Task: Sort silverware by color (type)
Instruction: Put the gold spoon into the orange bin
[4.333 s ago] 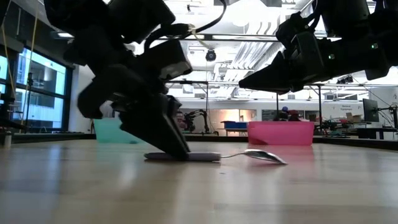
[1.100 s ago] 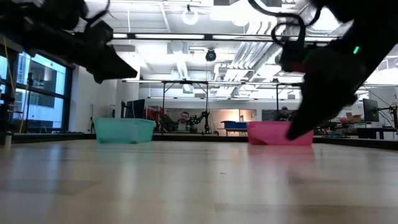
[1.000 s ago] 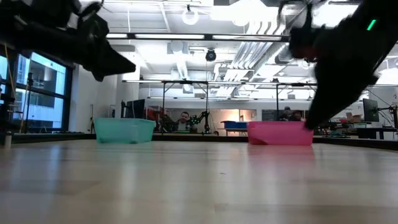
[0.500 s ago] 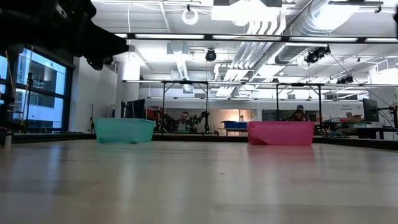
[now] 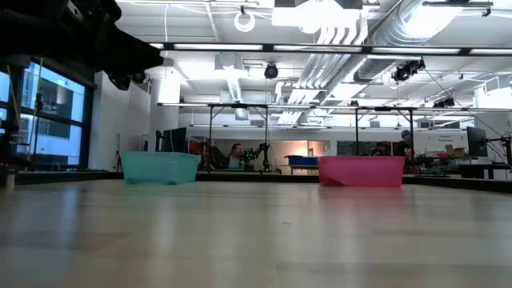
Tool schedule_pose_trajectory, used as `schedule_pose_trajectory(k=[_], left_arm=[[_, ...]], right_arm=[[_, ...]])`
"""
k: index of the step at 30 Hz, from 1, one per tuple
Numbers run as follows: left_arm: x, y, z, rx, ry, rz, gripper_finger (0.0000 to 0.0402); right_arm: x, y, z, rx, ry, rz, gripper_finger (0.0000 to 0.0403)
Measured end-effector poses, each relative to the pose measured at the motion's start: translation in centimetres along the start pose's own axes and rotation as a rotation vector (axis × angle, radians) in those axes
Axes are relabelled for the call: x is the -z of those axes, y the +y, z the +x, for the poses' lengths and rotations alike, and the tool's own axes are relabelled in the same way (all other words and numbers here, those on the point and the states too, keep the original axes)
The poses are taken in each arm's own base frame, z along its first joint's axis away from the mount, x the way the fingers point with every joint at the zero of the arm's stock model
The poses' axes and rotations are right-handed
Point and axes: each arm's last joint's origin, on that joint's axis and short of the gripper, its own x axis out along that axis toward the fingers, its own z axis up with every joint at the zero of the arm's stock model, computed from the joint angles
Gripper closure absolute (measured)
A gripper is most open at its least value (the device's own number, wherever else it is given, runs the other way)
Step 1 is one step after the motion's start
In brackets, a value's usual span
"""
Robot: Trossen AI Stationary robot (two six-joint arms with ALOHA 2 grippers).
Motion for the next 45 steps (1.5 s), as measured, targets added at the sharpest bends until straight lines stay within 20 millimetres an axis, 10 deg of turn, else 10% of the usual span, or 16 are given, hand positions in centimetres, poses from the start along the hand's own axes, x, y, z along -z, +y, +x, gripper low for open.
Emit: schedule_pose_trajectory(k=[9, 22, 36, 45], left_arm=[[1.9, -0.5, -0.8, 0.034, -0.094, -0.052, 0.0326], [3.1, -1.4, -0.9, 0.118, -0.104, -0.072, 0.0338], [3.7, -1.4, -0.6, 0.109, -0.062, -0.039, 0.0329], [2.9, -1.4, -0.6, 0.064, -0.145, 0.061, 0.0330]], right_arm=[[-0.9, 0.7, 0.6, -0.143, -0.259, -0.132, 0.0395], [-4.5, 5.2, 0.9, -0.338, -0.626, -0.316, 0.0402], [-15.7, 13.0, 2.4, -0.562, -0.585, -0.960, 0.0403], [-24.1, 14.4, 2.0, -0.827, -0.857, -1.016, 0.0403]])
